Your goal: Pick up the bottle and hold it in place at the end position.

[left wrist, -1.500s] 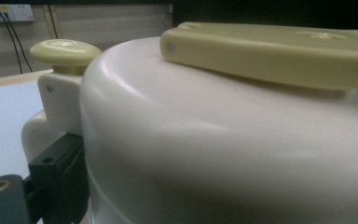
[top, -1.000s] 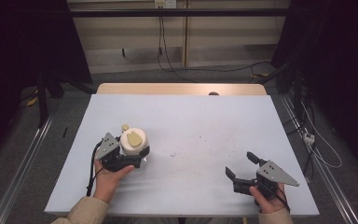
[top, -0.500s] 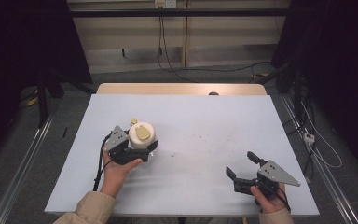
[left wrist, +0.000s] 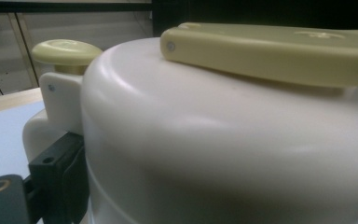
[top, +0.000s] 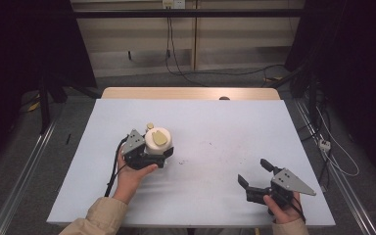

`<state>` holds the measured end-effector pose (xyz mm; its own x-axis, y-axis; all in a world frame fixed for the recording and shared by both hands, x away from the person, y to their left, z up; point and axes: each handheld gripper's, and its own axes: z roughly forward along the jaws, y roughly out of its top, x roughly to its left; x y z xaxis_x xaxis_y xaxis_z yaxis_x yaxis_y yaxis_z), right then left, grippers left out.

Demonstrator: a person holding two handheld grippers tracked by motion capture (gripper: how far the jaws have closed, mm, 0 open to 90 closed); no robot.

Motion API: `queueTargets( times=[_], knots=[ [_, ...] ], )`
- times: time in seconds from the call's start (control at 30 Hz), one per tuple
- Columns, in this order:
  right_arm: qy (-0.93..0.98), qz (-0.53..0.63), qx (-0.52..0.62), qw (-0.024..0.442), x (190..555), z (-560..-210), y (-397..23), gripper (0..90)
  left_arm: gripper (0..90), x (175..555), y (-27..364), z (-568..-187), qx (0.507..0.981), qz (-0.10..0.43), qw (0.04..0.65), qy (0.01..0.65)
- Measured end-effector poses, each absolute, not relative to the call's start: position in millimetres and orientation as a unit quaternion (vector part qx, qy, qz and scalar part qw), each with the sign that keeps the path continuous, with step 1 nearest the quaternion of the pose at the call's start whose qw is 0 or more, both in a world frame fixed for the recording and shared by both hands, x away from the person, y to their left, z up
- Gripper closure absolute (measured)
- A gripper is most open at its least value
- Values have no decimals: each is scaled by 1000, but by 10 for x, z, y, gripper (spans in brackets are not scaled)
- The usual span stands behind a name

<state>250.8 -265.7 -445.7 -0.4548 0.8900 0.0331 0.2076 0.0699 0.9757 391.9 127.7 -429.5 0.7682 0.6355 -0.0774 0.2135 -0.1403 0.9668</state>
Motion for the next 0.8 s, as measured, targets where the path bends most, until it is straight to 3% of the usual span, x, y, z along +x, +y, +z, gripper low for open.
queueTargets(
  times=[0.8],
  knots=[
    [658,541,416,317,2507,-4455,-2665,46,61,4197,831,-4368,734,161,593,289]
  ],
)
